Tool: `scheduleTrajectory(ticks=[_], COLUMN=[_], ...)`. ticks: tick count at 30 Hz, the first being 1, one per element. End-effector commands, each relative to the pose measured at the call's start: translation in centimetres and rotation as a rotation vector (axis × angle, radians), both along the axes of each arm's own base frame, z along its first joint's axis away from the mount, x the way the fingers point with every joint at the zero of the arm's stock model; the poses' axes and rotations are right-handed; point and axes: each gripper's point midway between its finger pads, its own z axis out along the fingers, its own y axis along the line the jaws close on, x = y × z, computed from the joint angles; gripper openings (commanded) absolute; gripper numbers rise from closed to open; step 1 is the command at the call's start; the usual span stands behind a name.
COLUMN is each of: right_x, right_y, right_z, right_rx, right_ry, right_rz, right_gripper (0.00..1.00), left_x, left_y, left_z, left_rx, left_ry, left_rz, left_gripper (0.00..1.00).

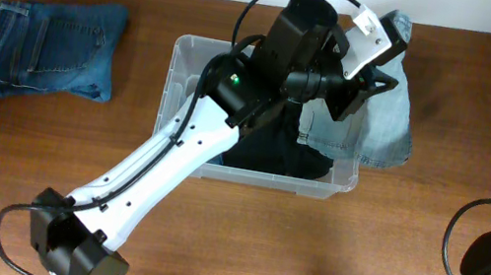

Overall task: Pack container
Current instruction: 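Lower the light-blue jeans into the container over the black garments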

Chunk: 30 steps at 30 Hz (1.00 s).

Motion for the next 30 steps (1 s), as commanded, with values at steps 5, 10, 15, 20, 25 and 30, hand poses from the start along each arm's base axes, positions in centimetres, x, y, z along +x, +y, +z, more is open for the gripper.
scheduleTrajectory(ticks=[5, 10, 15, 20, 25, 30], right_x=[-0.1, -0.1, -0.1, -0.1, -0.1, -0.1], right_y=[-0.3, -0.3, -0.3, -0.3, -0.3, -0.3], right_z=[-0.6, -0.6, -0.6, -0.6, -0.6, -0.6], right_rx=[-0.005, -0.005, -0.005, -0.005, -0.005, -0.005], right_ry=[0.020, 0.020, 0.020, 0.020, 0.020, 0.020], right_rz=[-0.010, -0.010, -0.010, -0.010, -0.010, -0.010], right_gripper=[0.98, 0.98, 0.98, 0.98, 0.98, 0.98], left_x=[-0.8, 1.2, 4.5, 6.7, 8.5, 9.6], left_y=[0.9, 3.4, 8.6, 13.5, 18.6, 22.6], left_z=[2.9, 1.6, -1.1, -3.5, -7.5, -11.9], left_rx=[-0.040, 0.000, 0.072, 0.128, 0.238, 0.355], left_ry=[-0.052, 0.003, 0.122, 0.232, 0.348, 0.465], left_rz=[-0.052, 0.008, 0.128, 0.233, 0.376, 0.500], left_gripper=[0.01, 0.01, 0.01, 0.13, 0.13, 0.29])
